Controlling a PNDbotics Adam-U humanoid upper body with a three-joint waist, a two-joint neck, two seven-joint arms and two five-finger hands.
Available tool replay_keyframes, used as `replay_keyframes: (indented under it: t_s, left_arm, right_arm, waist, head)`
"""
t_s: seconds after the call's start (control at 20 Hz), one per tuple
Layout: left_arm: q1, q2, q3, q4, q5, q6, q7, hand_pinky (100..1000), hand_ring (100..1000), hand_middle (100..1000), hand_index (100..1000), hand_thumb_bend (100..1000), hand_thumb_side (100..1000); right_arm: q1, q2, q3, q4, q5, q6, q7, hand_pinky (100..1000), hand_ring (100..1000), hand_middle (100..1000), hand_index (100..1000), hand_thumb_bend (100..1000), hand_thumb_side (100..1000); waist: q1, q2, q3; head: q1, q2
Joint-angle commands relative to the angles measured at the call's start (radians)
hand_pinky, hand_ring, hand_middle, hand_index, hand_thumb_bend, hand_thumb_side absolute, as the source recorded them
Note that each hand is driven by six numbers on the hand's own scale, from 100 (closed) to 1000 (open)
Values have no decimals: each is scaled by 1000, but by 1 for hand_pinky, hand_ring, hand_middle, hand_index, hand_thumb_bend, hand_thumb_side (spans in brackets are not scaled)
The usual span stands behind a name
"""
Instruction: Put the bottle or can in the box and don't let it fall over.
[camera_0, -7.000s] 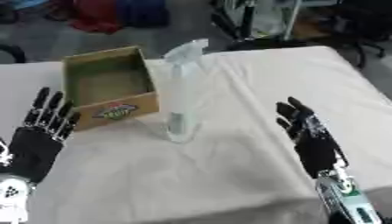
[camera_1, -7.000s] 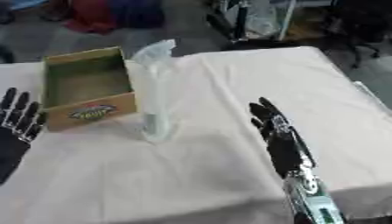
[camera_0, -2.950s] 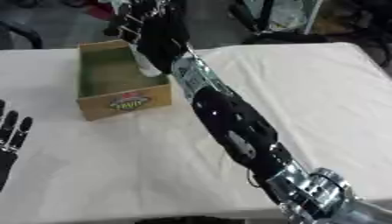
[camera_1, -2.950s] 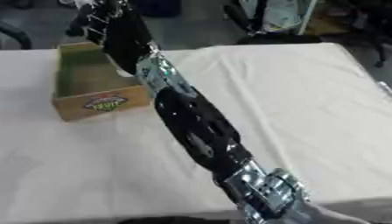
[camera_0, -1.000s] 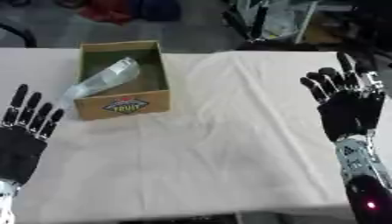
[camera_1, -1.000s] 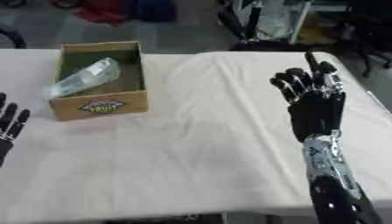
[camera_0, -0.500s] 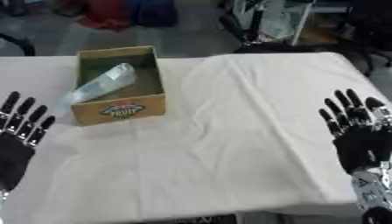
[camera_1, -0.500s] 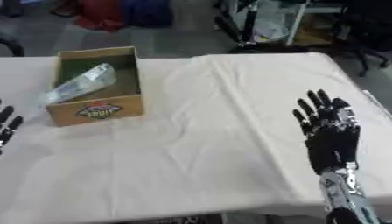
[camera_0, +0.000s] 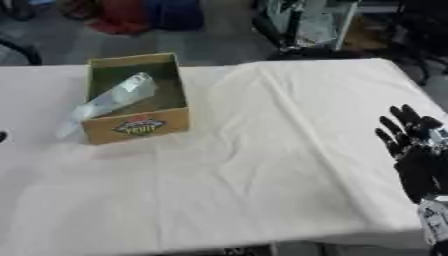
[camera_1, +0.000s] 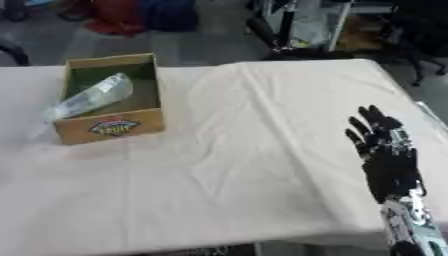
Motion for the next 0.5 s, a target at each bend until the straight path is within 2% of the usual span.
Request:
replay_keyframes:
  t_s: [0.05,0.5]
  left_arm:
    - [-12,25,-6,-32,-49,7,-12,795,805,783,932,395,1000]
    - [-9,8,-12,-7,-171,-20,-96,796,803,779,925,397,995]
  right_arm:
    - [-13,-5,1,-18,49,4,-4,1000,1000,1000,1000,100,874]
    - [-17,16,29,-39,171,24,-5,1000,1000,1000,1000,100,861]
  waist:
    - [3,-13,-1]
    - [6,-13,0]
  head:
    - [1,-2]
    - [5,-2]
